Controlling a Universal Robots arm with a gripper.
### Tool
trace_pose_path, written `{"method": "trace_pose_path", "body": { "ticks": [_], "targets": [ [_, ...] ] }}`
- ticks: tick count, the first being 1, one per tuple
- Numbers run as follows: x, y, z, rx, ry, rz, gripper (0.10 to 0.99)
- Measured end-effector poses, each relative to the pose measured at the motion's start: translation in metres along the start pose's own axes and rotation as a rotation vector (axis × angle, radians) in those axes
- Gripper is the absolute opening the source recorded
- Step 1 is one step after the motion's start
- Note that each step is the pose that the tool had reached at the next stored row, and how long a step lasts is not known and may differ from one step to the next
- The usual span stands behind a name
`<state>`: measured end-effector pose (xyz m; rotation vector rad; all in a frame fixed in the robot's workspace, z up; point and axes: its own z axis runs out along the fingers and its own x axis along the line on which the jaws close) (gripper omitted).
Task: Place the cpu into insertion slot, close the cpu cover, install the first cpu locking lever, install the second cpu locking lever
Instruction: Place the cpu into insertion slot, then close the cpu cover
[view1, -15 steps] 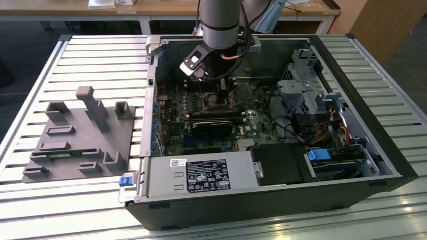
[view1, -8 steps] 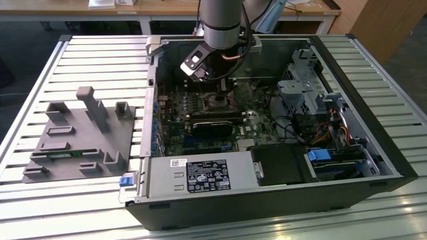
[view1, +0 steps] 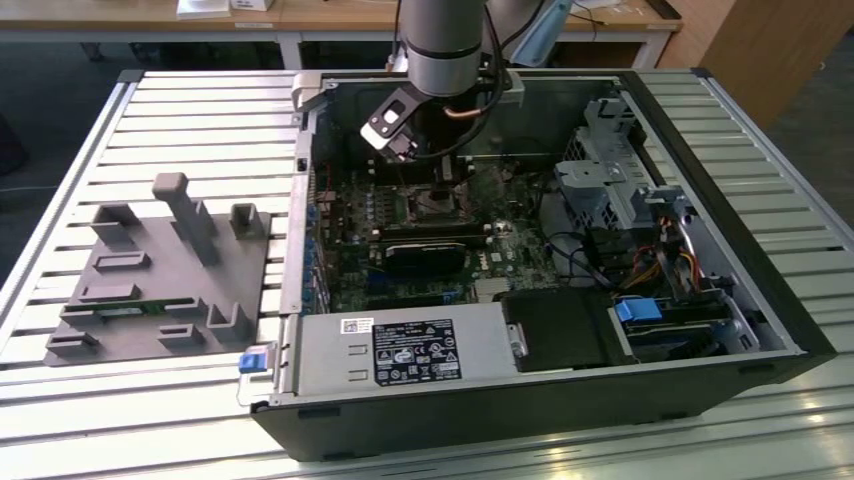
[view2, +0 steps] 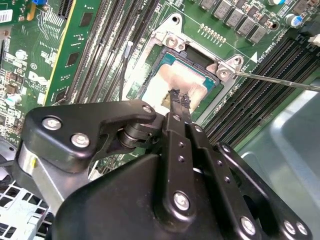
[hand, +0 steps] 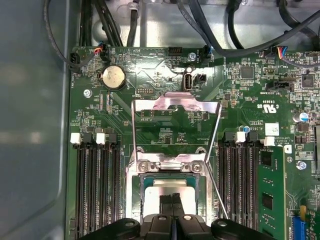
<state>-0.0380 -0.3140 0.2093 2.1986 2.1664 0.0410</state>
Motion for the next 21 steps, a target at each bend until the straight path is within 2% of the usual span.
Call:
{"method": "trace_pose_path", "body": {
  "ticks": [21],
  "targets": [
    [-0.0001, 0.0004, -0.0063, 0.0, 0.0, 0.0, 0.106]
  ]
}}
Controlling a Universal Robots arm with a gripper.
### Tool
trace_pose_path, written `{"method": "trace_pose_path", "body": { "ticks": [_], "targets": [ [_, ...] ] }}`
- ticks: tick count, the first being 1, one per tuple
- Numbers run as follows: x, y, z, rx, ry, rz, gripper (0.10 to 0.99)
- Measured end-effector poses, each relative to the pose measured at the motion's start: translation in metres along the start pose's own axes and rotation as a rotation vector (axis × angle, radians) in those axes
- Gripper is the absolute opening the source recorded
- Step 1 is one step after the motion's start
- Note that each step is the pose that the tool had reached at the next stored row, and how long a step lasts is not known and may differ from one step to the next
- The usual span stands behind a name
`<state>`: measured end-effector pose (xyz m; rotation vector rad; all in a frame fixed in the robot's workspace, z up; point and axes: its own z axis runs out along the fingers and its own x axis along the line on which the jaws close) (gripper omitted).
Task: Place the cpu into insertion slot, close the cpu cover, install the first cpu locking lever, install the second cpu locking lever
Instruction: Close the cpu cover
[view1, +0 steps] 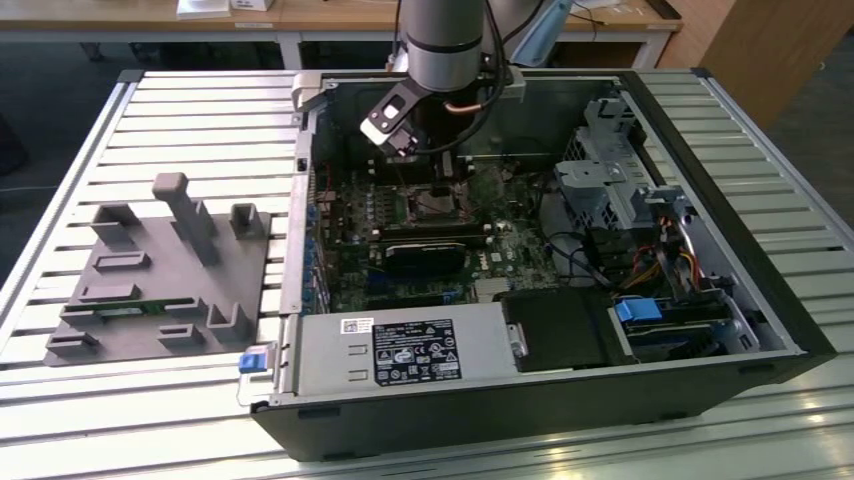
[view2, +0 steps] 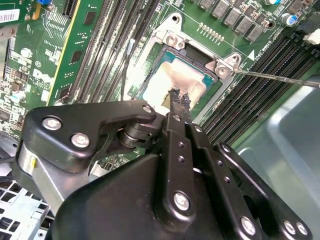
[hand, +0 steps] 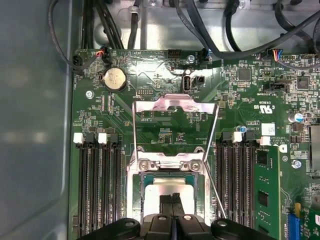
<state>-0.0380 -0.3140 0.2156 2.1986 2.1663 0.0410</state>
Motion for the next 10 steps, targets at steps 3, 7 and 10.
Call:
{"method": "trace_pose_path", "body": {
  "ticks": [3, 7, 10],
  "targets": [
    [0.0, 0.0, -0.0004, 0.0, 0.0002, 0.0, 0.106],
    [-0.0005, -0.0001, -0.0006, 0.0, -0.0003, 0.0, 0.106],
    [-0.002, -0.0001, -0.0005, 0.0, 0.0, 0.0, 0.106]
  ]
}}
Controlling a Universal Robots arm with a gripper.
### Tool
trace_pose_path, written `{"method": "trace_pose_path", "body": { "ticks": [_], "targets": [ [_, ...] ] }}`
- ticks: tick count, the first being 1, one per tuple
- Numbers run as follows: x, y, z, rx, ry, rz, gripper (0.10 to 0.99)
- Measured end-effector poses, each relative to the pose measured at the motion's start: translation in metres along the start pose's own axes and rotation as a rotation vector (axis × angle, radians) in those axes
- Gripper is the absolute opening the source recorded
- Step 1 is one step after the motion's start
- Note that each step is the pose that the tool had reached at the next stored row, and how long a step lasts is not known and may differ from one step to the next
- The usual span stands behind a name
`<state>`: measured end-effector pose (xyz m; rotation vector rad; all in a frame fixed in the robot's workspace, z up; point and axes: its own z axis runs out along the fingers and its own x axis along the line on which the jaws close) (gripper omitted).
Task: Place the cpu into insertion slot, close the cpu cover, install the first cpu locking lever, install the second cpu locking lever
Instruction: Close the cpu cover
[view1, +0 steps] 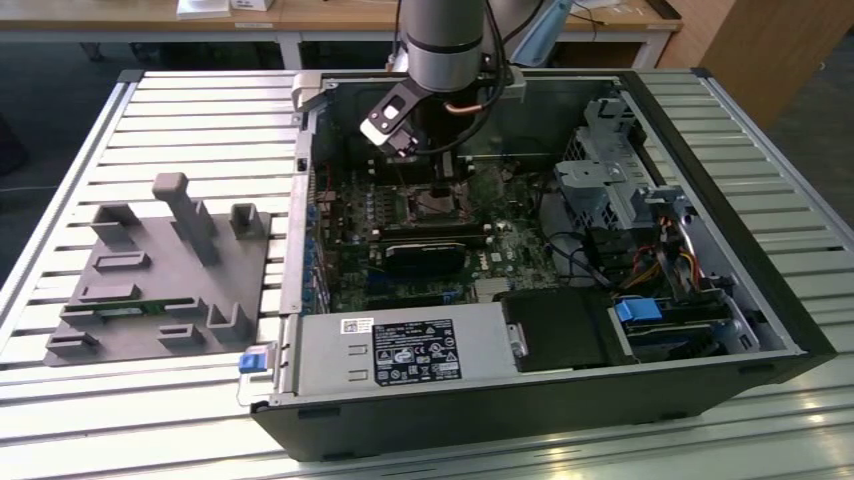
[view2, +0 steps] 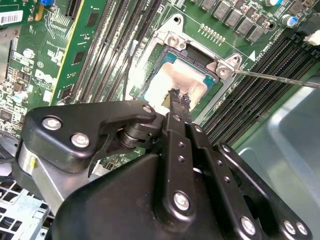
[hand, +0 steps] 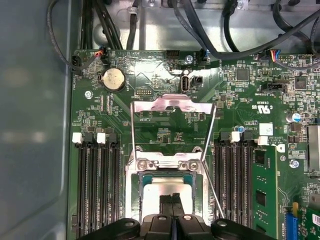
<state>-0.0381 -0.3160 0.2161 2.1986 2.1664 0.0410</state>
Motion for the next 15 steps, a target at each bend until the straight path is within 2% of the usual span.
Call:
{"method": "trace_pose_path", "body": {
  "ticks": [7, 15],
  "targets": [
    [-0.0002, 0.0039, -0.0011, 0.001, -0.0002, 0.0, 0.106],
    [-0.0004, 0.0052, -0.0131, 0.001, 0.0, 0.0, 0.106]
  ]
}}
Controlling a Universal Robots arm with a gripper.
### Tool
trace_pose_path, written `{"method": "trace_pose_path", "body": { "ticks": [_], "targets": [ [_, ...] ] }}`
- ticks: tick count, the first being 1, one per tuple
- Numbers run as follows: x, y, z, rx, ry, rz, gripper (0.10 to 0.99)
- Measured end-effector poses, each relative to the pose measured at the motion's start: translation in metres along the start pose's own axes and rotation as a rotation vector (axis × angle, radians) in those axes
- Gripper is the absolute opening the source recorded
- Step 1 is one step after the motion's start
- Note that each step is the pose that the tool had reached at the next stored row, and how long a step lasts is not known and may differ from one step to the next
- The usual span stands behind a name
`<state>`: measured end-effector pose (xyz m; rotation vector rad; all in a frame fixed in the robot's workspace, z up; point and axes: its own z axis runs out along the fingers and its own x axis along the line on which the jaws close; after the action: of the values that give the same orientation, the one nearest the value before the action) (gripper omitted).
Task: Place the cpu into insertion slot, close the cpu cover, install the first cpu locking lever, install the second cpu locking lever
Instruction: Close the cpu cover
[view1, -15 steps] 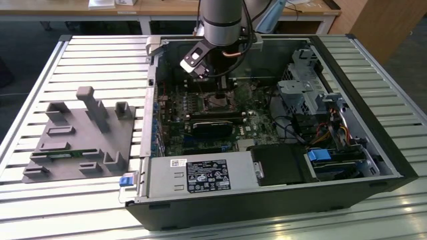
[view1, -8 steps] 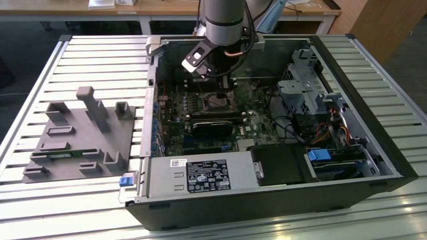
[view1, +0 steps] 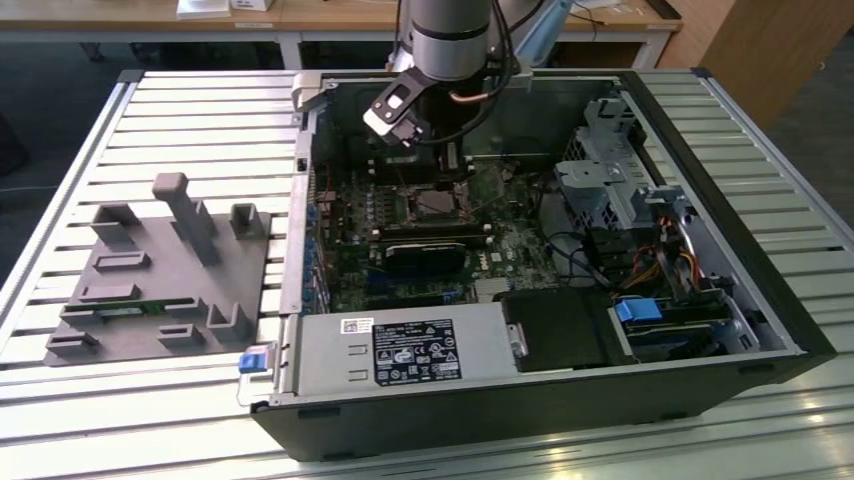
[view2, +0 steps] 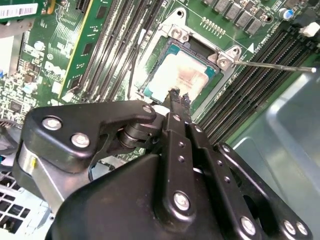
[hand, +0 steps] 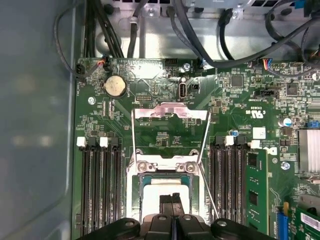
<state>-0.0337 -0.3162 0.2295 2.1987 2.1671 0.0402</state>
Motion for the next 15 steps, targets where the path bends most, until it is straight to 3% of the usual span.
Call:
{"method": "trace_pose_path", "body": {
  "ticks": [7, 15],
  "targets": [
    [-0.0002, 0.0017, -0.0133, 0.001, 0.0, 0.0, 0.106],
    [-0.0002, 0.0089, -0.0148, 0.003, -0.0001, 0.0, 0.106]
  ]
}}
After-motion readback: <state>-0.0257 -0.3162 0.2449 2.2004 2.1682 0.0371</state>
